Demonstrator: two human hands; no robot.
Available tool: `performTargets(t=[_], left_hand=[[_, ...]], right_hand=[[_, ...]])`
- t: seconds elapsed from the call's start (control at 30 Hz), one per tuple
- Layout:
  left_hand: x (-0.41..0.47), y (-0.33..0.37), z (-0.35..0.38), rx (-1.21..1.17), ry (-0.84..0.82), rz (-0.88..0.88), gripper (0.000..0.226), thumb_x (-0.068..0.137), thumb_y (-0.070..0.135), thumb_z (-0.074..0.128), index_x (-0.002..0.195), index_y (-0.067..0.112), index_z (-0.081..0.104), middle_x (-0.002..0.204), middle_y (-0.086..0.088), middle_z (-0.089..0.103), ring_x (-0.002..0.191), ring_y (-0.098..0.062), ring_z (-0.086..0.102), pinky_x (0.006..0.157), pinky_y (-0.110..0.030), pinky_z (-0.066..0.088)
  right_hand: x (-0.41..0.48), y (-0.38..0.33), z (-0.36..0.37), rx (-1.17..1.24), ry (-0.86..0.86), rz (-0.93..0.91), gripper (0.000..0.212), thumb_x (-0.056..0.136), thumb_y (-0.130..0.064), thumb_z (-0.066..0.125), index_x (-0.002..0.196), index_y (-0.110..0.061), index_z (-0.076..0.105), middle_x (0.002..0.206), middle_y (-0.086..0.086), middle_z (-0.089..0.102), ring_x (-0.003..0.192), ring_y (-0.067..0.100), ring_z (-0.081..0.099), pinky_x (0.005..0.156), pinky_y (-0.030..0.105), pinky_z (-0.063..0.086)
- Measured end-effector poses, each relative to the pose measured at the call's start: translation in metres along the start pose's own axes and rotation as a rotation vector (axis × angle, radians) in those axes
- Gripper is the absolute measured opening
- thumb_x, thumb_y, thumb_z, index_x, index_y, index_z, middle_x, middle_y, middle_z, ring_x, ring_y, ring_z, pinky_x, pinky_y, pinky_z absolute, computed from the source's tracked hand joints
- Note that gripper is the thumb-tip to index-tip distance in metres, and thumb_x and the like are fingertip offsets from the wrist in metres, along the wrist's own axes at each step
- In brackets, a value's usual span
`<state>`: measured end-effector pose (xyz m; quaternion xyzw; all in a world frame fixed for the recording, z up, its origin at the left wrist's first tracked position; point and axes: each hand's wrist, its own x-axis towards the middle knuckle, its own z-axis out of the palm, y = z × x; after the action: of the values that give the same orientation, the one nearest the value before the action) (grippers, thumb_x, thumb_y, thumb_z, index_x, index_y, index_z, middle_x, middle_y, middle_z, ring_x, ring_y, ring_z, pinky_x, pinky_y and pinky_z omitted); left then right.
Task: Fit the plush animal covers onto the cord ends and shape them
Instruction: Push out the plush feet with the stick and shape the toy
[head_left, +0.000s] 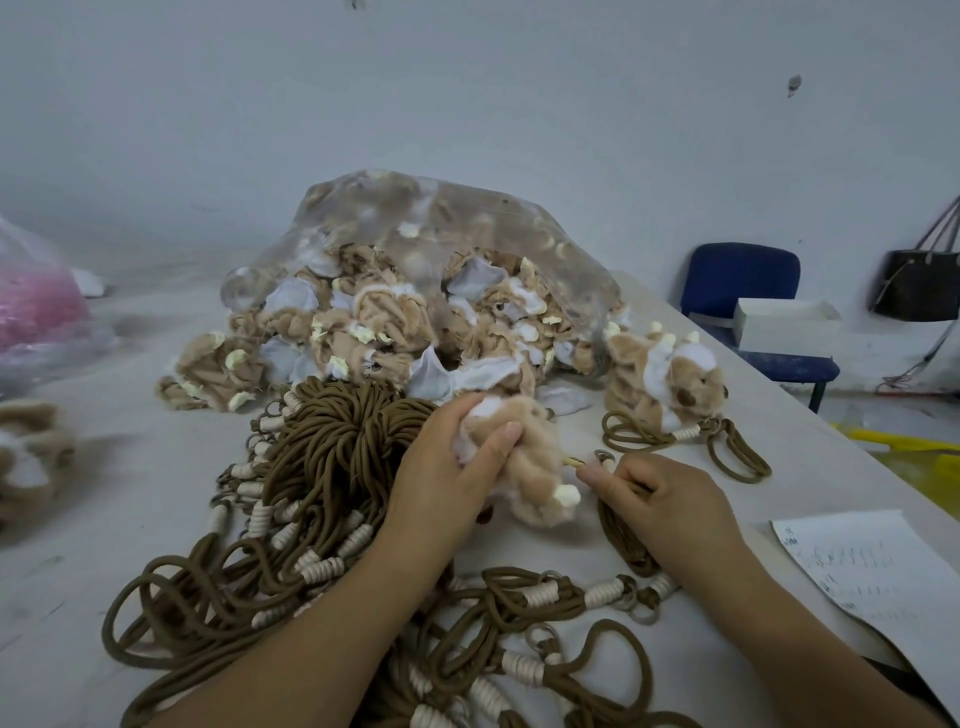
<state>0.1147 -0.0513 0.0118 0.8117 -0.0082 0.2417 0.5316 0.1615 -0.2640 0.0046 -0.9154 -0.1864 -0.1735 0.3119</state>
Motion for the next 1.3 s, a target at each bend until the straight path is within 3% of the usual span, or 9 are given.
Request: performTargets(t=[0.13,0.23,0.37,0.63,0.73,0.87,0.97,1.1,1.3], left_hand=[[0.004,-0.005,0.001,-0.093,-0.023,-0.075,0.021,0.083,0.05,0.066,0.081,0.029,0.064,0.075,0.015,0.069,0.064,0.004,0.06,0.055,-0.008,0.043],[0.003,-0.006,0.0,-0.159,0.019,-0.062,0.016,0.085,0.045,0.069,0.078,0.031,0.064,0.074,0.011,0.069,0.064,0.0,0.062,0.055,-0.013,0.047],[0.002,0.001,-0.003,-0.156,0.11,-0.024,0.032,0.076,0.062,0.058,0.078,0.031,0.06,0.073,0.016,0.066,0.062,0.003,0.059,0.052,-0.011,0.043],[-0.002,0.002,-0.003,-0.029,0.073,0.095,0.053,0.083,0.063,0.042,0.089,0.013,0.061,0.079,-0.007,0.063,0.071,-0.017,0.058,0.064,-0.037,0.047],[-0.002,0.003,-0.003,-0.064,0.013,0.074,0.044,0.083,0.061,0.044,0.089,0.021,0.062,0.082,0.0,0.067,0.073,-0.011,0.06,0.062,-0.026,0.048],[-0.003,0.005,0.001,-0.135,-0.094,0.062,0.026,0.091,0.055,0.047,0.095,0.034,0.062,0.093,0.023,0.067,0.085,0.005,0.062,0.071,-0.007,0.044],[-0.004,0.004,0.006,-0.203,-0.158,-0.015,0.029,0.086,0.056,0.044,0.09,0.037,0.065,0.087,0.018,0.071,0.082,0.002,0.065,0.074,-0.016,0.049],[-0.004,0.002,0.01,-0.214,-0.136,-0.029,0.048,0.082,0.069,0.041,0.093,0.029,0.065,0.084,0.012,0.071,0.078,-0.003,0.066,0.071,-0.022,0.051],[-0.006,-0.003,0.004,-0.301,0.03,-0.029,0.039,0.084,0.071,0.042,0.094,0.04,0.063,0.085,0.007,0.068,0.078,-0.008,0.066,0.067,-0.023,0.053]], right_hand=[[0.001,0.001,-0.001,-0.029,0.027,-0.019,0.069,0.07,-0.081,0.037,0.055,-0.014,0.041,0.054,0.003,0.049,0.055,0.016,0.049,0.051,0.035,0.039],[0.002,0.0,-0.001,-0.003,0.007,0.004,0.07,0.069,-0.081,0.038,0.056,-0.012,0.042,0.054,0.004,0.05,0.054,0.017,0.049,0.053,0.038,0.04],[0.003,0.002,-0.001,0.005,0.0,0.027,0.071,0.071,-0.077,0.041,0.059,-0.008,0.045,0.055,0.007,0.05,0.057,0.018,0.049,0.054,0.039,0.041],[0.001,-0.001,-0.001,0.076,0.017,-0.009,0.067,0.071,-0.078,0.041,0.054,-0.014,0.04,0.054,0.002,0.047,0.054,0.018,0.048,0.052,0.037,0.039],[0.0,-0.001,-0.002,0.12,0.027,-0.042,0.067,0.073,-0.075,0.046,0.054,-0.012,0.038,0.056,0.005,0.047,0.052,0.019,0.046,0.052,0.036,0.039],[-0.001,-0.006,-0.003,0.193,-0.009,-0.054,0.069,0.069,-0.076,0.044,0.053,-0.009,0.042,0.051,0.003,0.046,0.047,0.011,0.041,0.049,0.021,0.033],[-0.004,-0.012,0.004,0.302,-0.038,0.0,0.064,0.07,-0.07,0.046,0.054,-0.008,0.044,0.047,-0.005,0.041,0.046,0.004,0.037,0.045,0.017,0.03],[-0.005,-0.014,0.013,0.275,-0.07,0.069,0.05,0.087,-0.047,0.055,0.062,-0.003,0.053,0.054,0.008,0.049,0.046,0.004,0.039,0.047,0.023,0.031],[-0.004,-0.018,0.01,0.179,-0.041,0.077,0.056,0.073,-0.069,0.043,0.061,-0.014,0.044,0.057,0.007,0.051,0.048,0.013,0.043,0.051,0.036,0.038]])
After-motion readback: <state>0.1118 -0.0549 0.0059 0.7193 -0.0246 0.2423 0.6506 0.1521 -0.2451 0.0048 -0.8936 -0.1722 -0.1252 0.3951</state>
